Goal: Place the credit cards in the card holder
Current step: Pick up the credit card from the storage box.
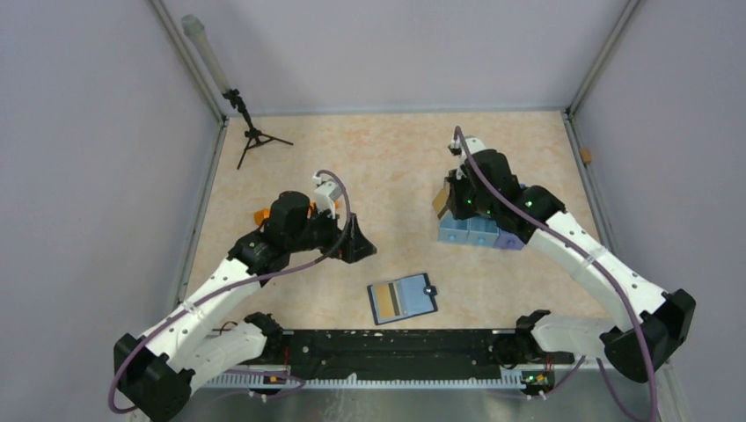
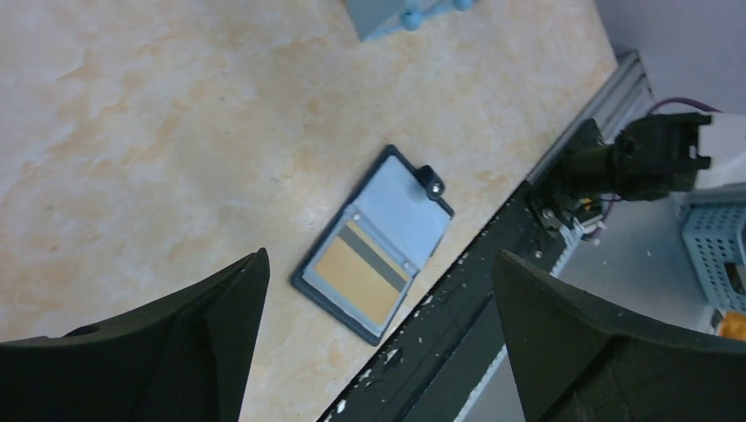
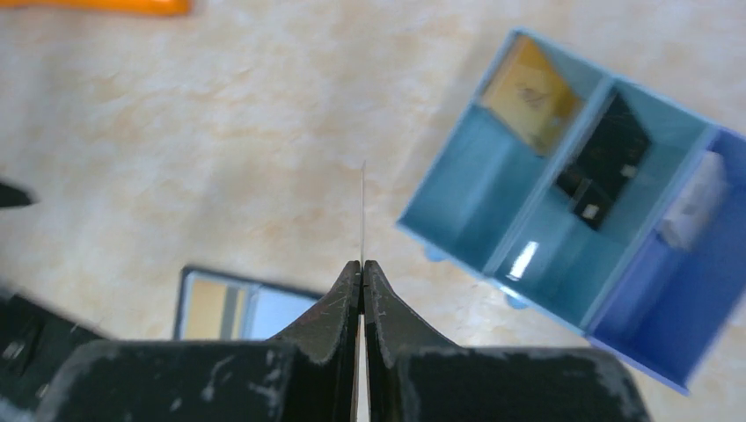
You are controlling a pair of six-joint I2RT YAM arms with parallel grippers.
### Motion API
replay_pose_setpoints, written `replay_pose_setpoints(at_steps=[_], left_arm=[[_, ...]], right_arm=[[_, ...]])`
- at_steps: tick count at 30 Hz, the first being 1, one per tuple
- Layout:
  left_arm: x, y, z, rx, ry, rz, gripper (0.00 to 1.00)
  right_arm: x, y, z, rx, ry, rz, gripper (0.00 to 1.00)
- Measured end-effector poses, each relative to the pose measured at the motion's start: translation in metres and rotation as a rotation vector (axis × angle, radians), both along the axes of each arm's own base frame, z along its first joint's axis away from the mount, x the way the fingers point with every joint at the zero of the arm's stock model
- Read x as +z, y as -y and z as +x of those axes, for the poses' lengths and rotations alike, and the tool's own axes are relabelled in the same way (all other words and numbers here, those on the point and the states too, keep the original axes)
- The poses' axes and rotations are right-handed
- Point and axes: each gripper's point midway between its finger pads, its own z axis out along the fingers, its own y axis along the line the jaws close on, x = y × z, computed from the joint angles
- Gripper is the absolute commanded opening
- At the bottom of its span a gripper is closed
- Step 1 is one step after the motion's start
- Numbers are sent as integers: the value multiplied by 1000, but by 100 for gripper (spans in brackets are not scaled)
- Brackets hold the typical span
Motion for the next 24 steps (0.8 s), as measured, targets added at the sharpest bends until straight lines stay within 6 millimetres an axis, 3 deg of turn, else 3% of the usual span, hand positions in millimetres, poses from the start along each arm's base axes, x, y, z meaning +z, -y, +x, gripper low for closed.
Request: replay_pose_setpoints(at_steps=[4, 9, 12, 16, 20, 22, 23, 24], left_arm=[[14, 27, -23, -149, 30, -69, 99], [15, 55, -59, -325, 24, -95, 96], [11, 65, -76, -399, -6, -97, 82], [8, 69, -86, -449, -34, -103, 68], [5, 72, -94, -487, -63, -106, 49], [5, 73, -99, -509, -77, -111, 45], [5, 74, -101, -516, -81, -113, 38], [6, 74, -102, -522, -83, -116, 25]], right_arm=[[2, -32, -36, 248, -83, 118, 0], [-20, -65, -94, 537, -272, 278, 0], [-31, -75, -125, 655, -383, 365, 0], [-25, -89, -152, 792, -453, 486, 0], [-11, -98, -163, 884, -452, 562, 0], [-5, -100, -165, 913, -445, 586, 0], [-3, -101, -167, 929, -443, 595, 0], [-1, -102, -168, 943, -441, 601, 0]])
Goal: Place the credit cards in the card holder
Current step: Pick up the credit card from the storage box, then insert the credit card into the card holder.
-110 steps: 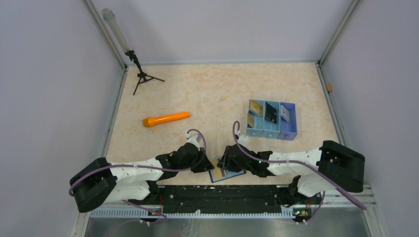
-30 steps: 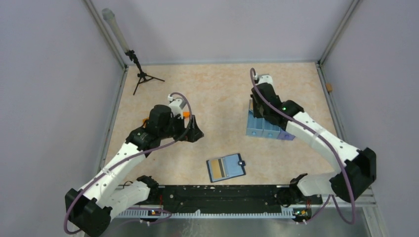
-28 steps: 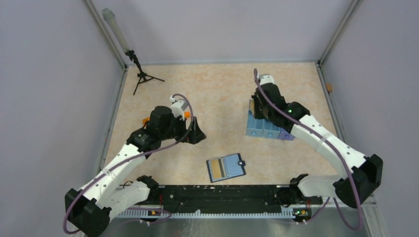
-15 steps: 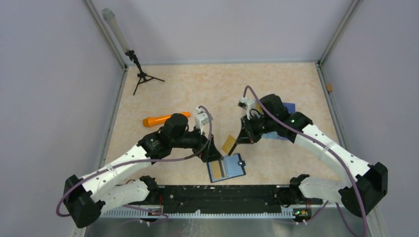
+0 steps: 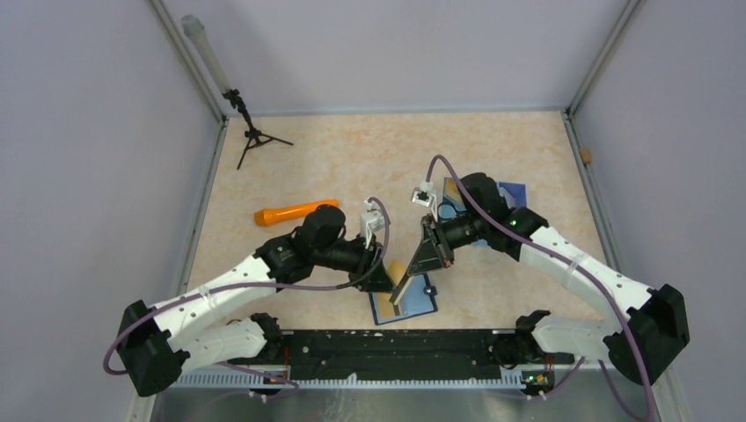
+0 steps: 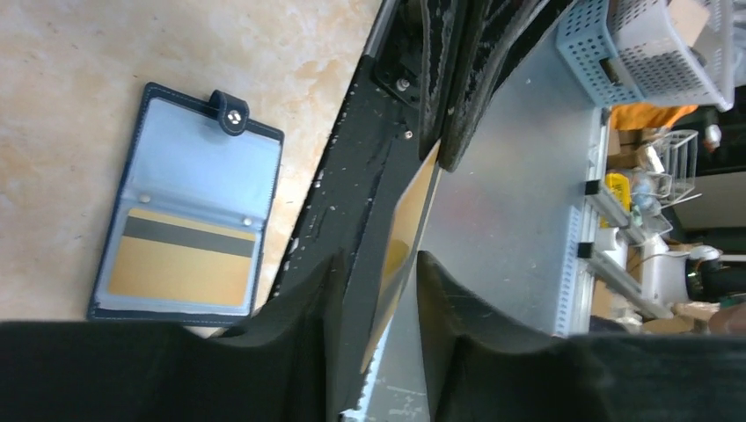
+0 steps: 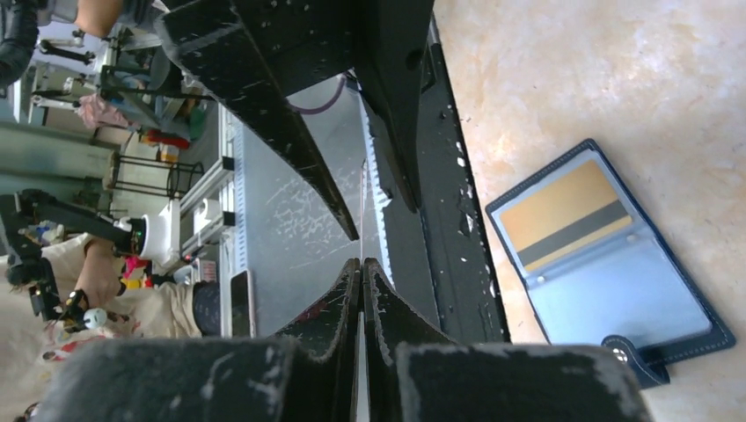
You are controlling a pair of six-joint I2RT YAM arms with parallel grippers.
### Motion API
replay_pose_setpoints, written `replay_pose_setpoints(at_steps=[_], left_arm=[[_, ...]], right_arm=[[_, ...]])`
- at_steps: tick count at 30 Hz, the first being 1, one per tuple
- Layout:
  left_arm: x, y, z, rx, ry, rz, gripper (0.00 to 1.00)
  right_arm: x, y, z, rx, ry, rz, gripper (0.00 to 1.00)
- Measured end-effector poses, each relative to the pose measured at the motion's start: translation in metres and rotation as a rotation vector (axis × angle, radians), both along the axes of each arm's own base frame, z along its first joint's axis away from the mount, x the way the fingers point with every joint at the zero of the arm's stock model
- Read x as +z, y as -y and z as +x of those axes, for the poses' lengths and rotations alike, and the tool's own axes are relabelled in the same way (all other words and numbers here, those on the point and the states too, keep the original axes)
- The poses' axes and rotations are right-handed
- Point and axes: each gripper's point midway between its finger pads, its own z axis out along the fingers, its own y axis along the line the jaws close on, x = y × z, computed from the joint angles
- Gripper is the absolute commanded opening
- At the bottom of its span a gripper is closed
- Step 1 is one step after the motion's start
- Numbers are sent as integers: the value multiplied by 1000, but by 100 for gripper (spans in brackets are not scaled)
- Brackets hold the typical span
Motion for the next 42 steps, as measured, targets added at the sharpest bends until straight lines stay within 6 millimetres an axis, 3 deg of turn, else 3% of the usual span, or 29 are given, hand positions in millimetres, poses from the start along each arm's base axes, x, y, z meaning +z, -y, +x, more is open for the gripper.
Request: replay_pose_setpoints(at_steps=[2, 6, 9, 14, 16, 20, 22, 29, 42], left_arm=[[3, 1, -3, -13, -8, -13, 1], [5, 3, -7, -21, -31, -44, 0], [-9, 1, -6, 29, -65, -34, 0], [-63, -8, -1, 211, -218, 36, 0], [-91, -15, 0, 318, -306, 54, 0], [-126, -24, -5, 466, -429, 84, 0], [-131, -23, -4, 533, -462, 77, 0], [-115, -8, 10, 670, -492, -40, 0], [-136, -2, 17, 785, -519, -35, 0]], right_arm=[[2, -2, -2, 18, 2, 15, 0], [-5, -4, 4, -10, 0, -11, 50], [-16, -3, 16, -87, 9, -68, 62], [-66, 12, 38, -301, 2, -231, 64], [-97, 27, 39, -399, -21, -328, 65], [-134, 48, 35, -523, -24, -465, 65], [-143, 55, 35, -585, -15, -498, 65], [-164, 67, 40, -711, -27, -546, 62], [-187, 60, 42, -746, -66, -593, 50]])
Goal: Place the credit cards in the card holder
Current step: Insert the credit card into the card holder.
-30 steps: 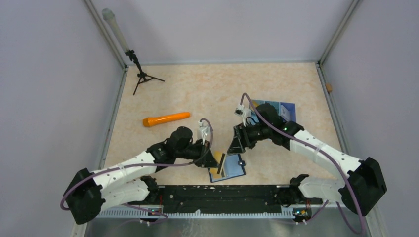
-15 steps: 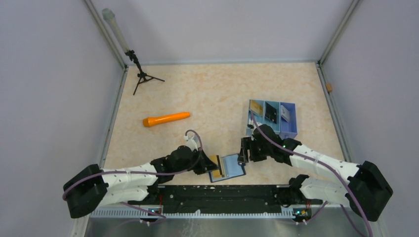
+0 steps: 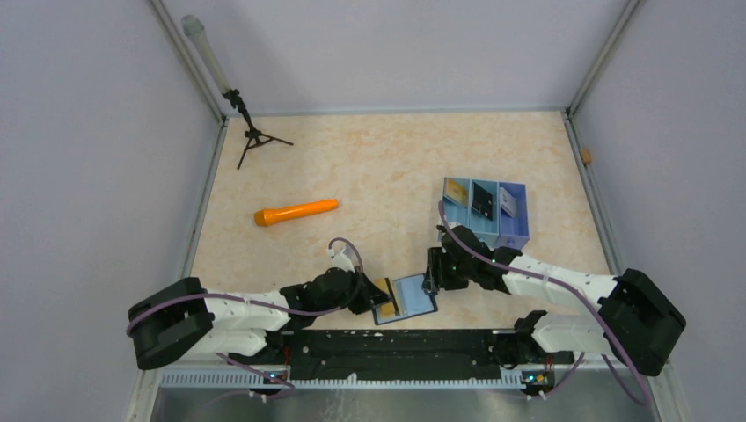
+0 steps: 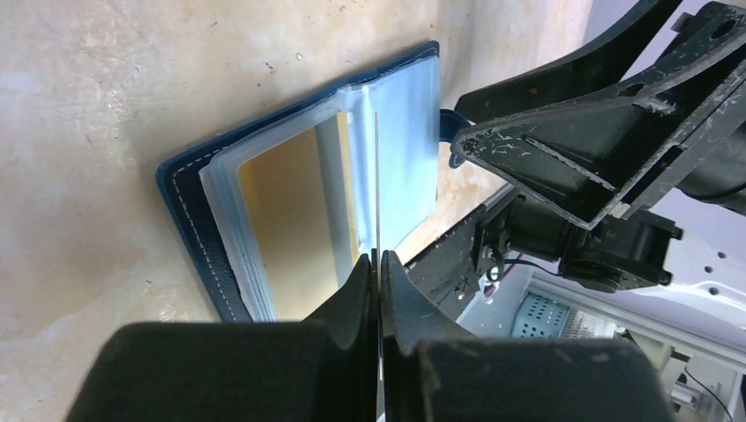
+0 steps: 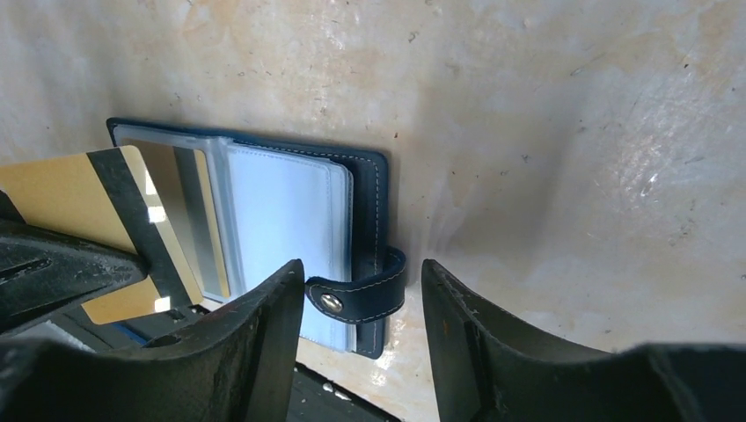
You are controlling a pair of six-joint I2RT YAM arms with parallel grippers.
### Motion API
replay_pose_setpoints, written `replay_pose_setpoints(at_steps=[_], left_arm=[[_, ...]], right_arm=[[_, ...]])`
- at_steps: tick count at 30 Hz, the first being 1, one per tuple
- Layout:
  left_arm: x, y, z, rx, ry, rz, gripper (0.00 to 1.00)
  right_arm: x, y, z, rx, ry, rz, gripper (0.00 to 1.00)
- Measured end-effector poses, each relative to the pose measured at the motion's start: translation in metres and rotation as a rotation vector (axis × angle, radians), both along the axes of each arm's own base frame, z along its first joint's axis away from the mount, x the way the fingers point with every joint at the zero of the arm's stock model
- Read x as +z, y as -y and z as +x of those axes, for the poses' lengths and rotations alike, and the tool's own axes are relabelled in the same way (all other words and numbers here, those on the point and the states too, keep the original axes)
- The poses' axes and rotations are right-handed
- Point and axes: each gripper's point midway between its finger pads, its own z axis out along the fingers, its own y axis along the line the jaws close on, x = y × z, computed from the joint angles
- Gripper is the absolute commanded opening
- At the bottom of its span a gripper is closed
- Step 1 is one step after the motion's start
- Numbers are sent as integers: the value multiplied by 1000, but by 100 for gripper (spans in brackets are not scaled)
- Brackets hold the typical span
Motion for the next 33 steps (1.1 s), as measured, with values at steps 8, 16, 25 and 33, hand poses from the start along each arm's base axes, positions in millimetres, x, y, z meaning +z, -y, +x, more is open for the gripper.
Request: replay_pose_setpoints(at_steps=[8, 16, 25, 33], left_arm=[[-7, 2, 0, 15, 14, 21, 0], [-19, 6, -1, 5, 4, 41, 0], [-18, 14, -3, -2, -8, 7, 0], [-20, 21, -6, -15, -28, -20, 0]], right_arm=[[-3, 1, -2, -31, -15, -16, 28], [-10, 9, -4, -74, -28, -43, 19], [-13, 13, -3, -97, -26, -60, 16], [-14, 15, -3, -99, -26, -66, 14]])
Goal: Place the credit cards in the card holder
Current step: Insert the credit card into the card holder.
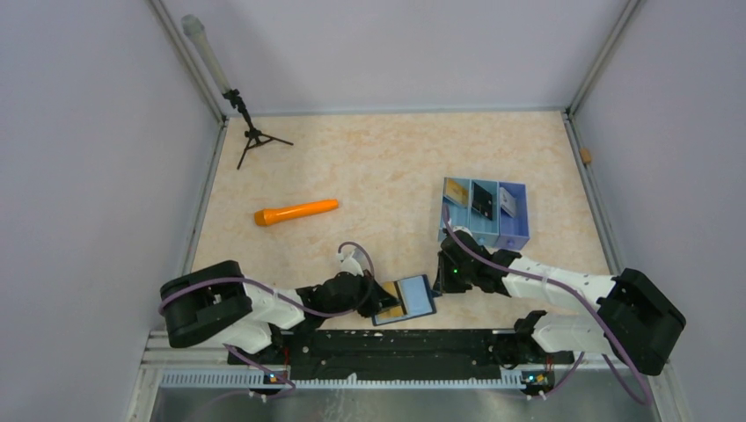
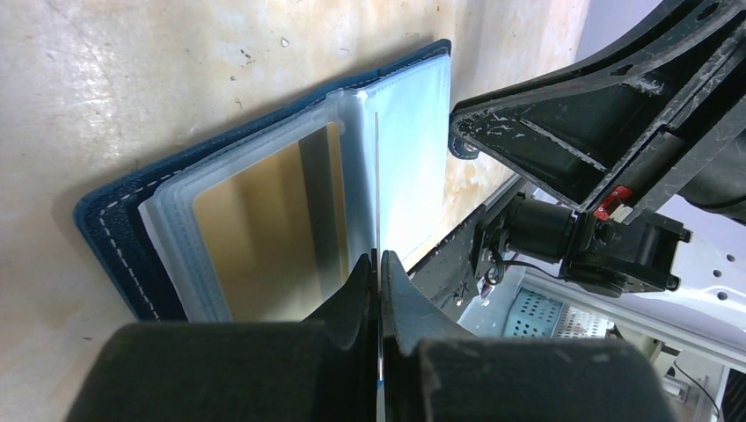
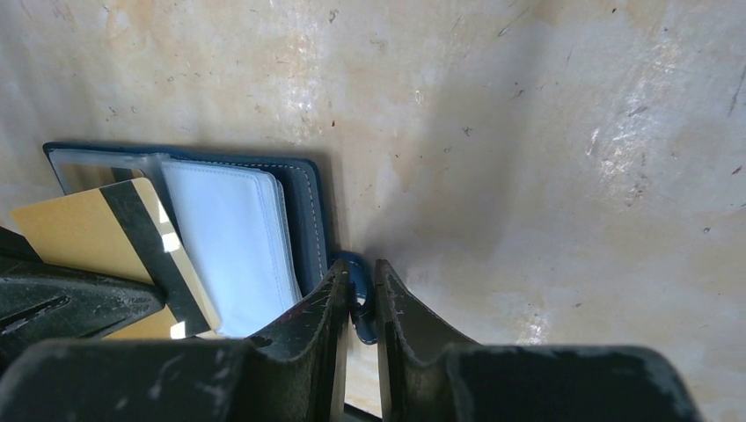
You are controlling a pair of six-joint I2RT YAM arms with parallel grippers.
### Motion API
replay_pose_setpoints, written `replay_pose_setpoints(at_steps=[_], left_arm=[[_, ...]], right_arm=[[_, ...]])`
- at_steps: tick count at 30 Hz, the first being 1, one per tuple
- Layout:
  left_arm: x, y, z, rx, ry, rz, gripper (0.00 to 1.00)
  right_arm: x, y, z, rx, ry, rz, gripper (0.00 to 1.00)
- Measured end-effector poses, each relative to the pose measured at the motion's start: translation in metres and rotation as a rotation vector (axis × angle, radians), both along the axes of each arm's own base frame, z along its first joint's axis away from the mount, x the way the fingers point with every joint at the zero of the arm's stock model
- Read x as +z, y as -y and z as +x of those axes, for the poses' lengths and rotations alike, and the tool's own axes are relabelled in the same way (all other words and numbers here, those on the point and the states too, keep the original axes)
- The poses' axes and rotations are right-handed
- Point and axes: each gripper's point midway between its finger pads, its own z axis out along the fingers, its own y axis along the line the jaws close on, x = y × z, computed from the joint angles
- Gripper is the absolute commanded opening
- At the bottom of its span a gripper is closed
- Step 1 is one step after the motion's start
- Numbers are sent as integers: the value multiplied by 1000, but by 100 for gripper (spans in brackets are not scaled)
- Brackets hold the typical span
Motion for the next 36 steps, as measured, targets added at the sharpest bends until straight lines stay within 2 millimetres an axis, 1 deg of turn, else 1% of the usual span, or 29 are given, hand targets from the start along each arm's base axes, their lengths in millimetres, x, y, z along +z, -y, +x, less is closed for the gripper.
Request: replay_pose_setpoints(at_steps=[4, 18, 36], left_arm=[[1, 1, -1, 2, -4, -9, 0], [-4, -2, -5, 19, -48, -13, 0], [-7, 8, -12, -27, -79, -55, 0]], right_arm=[[0, 1, 0, -2, 0, -5, 14], [-2, 3, 0, -6, -2, -16, 12], [-2, 5, 0, -9, -2, -25, 10]])
